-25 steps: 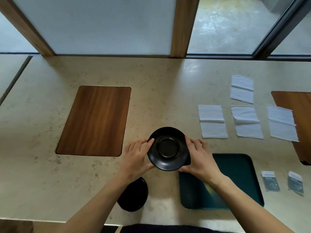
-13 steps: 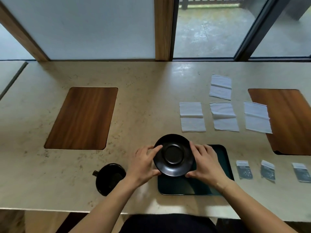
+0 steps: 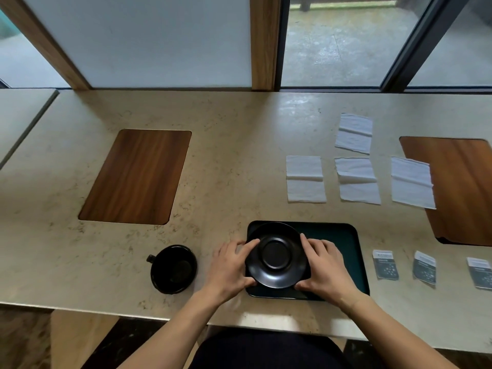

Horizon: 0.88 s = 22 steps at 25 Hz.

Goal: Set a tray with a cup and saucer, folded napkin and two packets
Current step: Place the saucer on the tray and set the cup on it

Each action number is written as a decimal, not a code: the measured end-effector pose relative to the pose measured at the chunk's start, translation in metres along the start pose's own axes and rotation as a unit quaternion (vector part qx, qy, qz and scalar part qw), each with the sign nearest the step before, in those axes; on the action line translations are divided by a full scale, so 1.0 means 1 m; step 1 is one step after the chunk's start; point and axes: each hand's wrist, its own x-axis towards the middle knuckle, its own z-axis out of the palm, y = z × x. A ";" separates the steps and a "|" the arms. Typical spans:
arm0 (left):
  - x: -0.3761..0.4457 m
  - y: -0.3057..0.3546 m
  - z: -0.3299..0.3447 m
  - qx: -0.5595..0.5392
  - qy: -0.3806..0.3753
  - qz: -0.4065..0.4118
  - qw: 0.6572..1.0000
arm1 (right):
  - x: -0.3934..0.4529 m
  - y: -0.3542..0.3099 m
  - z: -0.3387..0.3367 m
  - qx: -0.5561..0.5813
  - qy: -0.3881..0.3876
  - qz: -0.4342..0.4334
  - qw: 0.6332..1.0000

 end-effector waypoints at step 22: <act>-0.028 -0.056 -0.046 -0.002 0.045 0.027 0.999 | 0.011 -0.085 -0.005 -0.012 0.032 -0.087 0.996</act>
